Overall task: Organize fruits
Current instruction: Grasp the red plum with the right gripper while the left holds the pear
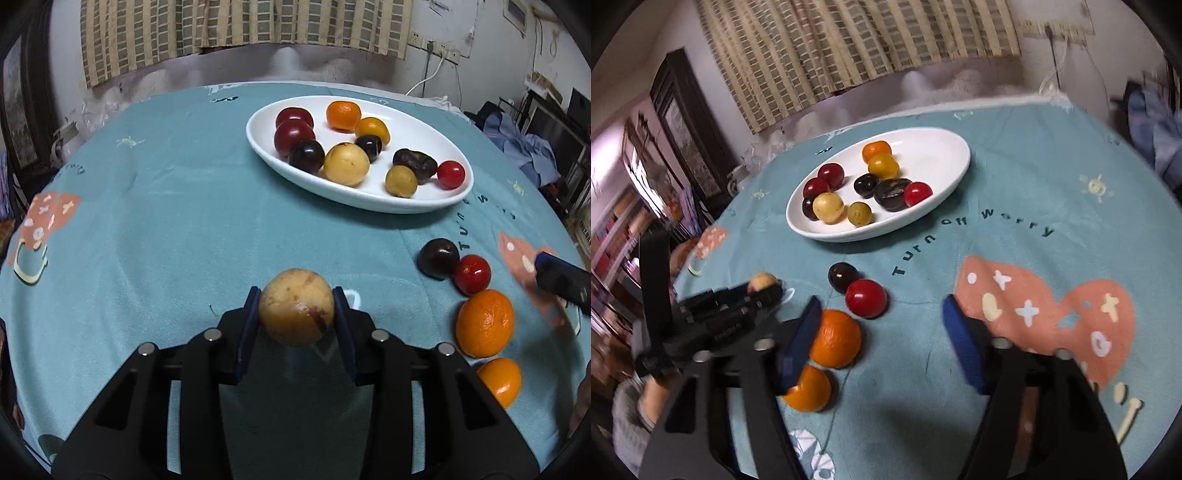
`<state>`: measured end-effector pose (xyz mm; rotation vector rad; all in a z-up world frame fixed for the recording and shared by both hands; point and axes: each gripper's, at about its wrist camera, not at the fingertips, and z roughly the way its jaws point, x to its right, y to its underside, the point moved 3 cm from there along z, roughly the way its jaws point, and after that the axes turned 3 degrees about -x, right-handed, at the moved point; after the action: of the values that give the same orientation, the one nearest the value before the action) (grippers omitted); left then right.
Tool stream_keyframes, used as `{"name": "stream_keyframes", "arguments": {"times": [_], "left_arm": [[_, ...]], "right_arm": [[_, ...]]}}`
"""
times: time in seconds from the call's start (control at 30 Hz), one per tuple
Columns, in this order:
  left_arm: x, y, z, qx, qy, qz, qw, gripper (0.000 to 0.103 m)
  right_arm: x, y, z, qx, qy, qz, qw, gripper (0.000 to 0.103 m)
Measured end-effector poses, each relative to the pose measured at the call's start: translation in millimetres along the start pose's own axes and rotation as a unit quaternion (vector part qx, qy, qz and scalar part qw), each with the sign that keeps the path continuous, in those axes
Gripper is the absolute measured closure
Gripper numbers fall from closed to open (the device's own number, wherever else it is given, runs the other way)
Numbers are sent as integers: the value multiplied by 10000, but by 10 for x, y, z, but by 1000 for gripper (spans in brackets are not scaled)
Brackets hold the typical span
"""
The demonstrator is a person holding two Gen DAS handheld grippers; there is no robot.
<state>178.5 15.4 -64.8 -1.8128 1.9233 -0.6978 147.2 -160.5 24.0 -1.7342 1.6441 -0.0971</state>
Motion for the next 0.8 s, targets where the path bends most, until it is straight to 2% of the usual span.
{"name": "stream_keyframes", "arguments": {"times": [0.1,0.33,0.73,0.8], "left_arm": [[-24,3,22,-43,74,-49,10000,63],[-17,4,42,-86,46,0,10000,63],[-4,-2,55,-105,5,65,9999,63],[-12,-3,54,-92,37,45,9999,63]], "right_arm": [[57,-44,107,-271,-308,279,9988,56],[-20,-73,394,-750,-200,220,9967,65],[27,-73,551,-770,-566,524,9940,68],[54,-71,529,-757,-615,589,9935,71]]}}
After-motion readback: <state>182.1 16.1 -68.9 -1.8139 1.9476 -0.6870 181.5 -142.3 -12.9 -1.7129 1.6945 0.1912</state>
